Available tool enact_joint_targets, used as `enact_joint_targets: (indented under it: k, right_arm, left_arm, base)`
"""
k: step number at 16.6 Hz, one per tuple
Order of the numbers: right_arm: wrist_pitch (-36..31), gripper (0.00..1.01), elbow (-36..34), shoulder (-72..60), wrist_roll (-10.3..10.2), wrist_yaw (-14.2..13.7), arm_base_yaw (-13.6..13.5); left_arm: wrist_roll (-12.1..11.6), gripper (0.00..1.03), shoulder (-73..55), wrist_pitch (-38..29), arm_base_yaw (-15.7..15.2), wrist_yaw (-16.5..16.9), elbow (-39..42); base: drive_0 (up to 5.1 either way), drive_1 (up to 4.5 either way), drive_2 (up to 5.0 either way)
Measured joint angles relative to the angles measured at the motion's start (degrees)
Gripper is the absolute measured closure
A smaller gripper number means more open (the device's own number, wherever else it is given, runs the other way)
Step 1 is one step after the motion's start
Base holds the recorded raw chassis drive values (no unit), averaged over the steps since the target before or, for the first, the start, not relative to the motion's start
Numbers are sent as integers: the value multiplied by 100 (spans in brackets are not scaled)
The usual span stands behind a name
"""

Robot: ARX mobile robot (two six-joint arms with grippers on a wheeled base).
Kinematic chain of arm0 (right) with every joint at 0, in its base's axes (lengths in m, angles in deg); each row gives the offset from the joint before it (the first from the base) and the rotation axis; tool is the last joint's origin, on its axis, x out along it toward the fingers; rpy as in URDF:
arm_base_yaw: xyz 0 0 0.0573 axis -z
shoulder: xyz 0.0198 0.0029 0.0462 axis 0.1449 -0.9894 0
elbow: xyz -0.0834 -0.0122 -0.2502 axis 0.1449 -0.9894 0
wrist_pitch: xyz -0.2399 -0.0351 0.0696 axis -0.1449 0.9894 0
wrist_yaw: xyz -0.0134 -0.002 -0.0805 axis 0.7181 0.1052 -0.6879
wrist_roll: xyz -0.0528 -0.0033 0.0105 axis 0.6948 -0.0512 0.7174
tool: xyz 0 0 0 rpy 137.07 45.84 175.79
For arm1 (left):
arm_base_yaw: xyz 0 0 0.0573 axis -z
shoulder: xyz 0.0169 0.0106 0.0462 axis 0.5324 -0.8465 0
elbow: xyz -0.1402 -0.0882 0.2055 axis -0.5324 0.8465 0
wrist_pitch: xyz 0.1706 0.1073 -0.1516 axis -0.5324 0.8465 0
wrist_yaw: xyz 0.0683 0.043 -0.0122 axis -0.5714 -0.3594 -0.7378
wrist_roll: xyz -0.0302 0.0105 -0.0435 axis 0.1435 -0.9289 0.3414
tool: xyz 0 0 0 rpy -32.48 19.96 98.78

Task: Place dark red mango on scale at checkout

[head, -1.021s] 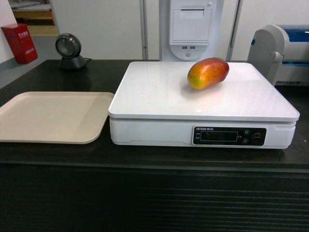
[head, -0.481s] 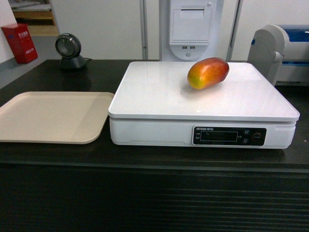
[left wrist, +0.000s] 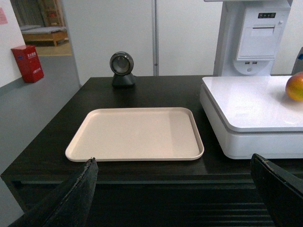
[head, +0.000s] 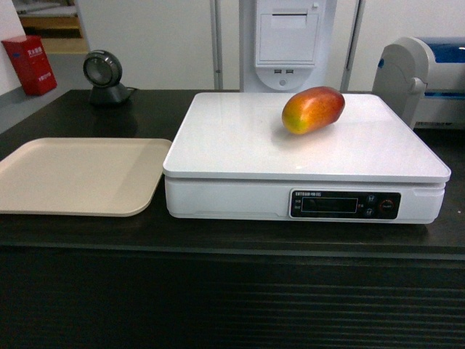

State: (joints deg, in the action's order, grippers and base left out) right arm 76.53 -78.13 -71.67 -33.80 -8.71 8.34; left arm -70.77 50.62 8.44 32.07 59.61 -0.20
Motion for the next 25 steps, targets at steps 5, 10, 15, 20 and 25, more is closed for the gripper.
enact_joint_targets:
  k: [5,10,15,20,25]
  right_arm:
    - [0,3,0,0,0,0,0]
    - [-4,3,0,0,-2,0,0]
    - [-2,3,0,0,2,0,0]
    - [0,3,0,0,2,2,0]
    - [0,3,0,0,-2,4,0]
  left_arm:
    - [0,5,-2,0,0,0,0]
    - [0,5,-2,-15,0,0,0]
    - [2,5,-2,-9,0,-7,0]
    - [0,5,-2,-2,0,-4,0]
    - [0,5,-2,-2,0,-2,0]
  base:
    - [0,0,0]
    - [0,0,0]
    - [0,0,0]
    - [0,0,0]
    - [0,0,0]
